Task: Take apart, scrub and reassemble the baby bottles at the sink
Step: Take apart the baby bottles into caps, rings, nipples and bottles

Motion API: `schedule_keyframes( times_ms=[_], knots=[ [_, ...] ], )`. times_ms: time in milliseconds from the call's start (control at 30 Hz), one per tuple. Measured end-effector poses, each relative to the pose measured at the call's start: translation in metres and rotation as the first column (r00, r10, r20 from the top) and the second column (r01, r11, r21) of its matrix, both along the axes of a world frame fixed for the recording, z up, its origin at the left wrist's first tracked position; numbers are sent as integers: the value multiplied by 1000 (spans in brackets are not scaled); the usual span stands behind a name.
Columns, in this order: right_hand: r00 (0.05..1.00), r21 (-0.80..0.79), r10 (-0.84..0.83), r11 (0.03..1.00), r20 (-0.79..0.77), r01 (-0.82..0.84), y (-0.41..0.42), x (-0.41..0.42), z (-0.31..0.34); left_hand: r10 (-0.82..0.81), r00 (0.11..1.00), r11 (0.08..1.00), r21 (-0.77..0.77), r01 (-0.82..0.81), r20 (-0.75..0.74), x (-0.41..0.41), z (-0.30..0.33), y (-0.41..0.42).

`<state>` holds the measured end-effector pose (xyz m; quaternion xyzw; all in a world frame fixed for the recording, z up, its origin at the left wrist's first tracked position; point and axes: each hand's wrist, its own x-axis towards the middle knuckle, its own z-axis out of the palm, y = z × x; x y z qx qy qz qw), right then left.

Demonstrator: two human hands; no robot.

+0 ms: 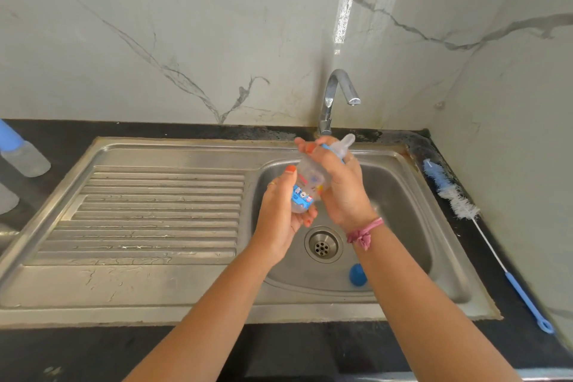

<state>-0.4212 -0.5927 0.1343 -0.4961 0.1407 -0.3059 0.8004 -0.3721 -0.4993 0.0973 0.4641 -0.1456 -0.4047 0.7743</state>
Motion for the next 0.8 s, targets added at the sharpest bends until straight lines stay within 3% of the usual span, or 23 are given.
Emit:
schedule_keyframes(
  times_ms=[100, 167, 333, 567, 733, 800],
  knots=[
    [974, -189, 221, 956, -45, -225, -10, -4, 17, -222, 946, 972, -126, 197, -234, 7, 17, 9],
    [952, -229, 275, 926, -132, -300, -17, -5, 26, -230, 937, 971, -119, 205, -264, 15, 23, 11],
    [945, -222, 135, 953, -299, -206, -34, -12, 25, -153, 947, 984, -128, 121, -281, 28, 24, 14],
    [956, -46, 147, 985, -255, -164, -34, -15, 13, -17, 974, 998, -69, 1, -224, 20, 17, 8],
    [974, -149, -20, 989, -227, -14, -21, -5, 13, 40, 990, 999, 22, -37, -136, 13, 15, 3],
    [978, -106, 130, 983, -161, -148, -27, -7, 14, 5, 981, 1000, -1, -5, -196, 13, 14, 3]
  ],
)
